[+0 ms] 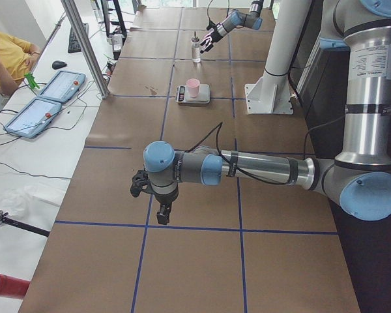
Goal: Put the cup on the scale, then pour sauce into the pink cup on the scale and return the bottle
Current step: 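Grasp the sauce bottle with the right gripper and lift it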
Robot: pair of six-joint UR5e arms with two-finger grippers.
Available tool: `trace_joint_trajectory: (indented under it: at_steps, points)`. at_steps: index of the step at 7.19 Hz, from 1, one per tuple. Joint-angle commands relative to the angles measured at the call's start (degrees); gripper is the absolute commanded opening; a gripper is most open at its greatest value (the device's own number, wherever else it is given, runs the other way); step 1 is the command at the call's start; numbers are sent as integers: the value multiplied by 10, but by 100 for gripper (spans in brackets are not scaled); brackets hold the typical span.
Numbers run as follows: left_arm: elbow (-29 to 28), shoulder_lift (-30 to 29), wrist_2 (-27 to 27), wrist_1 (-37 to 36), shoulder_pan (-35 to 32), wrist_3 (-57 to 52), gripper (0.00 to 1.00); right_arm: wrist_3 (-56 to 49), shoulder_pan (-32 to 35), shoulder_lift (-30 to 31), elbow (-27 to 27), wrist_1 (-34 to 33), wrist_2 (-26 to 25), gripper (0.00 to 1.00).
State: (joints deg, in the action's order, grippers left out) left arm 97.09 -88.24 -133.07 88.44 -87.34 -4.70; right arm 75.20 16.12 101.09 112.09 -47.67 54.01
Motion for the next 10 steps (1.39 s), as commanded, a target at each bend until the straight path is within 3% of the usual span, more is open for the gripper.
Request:
trace_joint_trajectory:
  at_steps: [1,5,7,10]
  points:
    - [-2,0,-1,0,1,-1,100,-5,15,-5,-6,1,0,99]
    - [-2,0,-1,1,1,0,100,-5,24,-14,-16,1,0,100]
    - [-3,0,0,1,1,0,100,-5,29,-59,-55,1,0,100]
    - [-4,0,0,1,1,0,100,-9,31,-57,-55,2,-6,99]
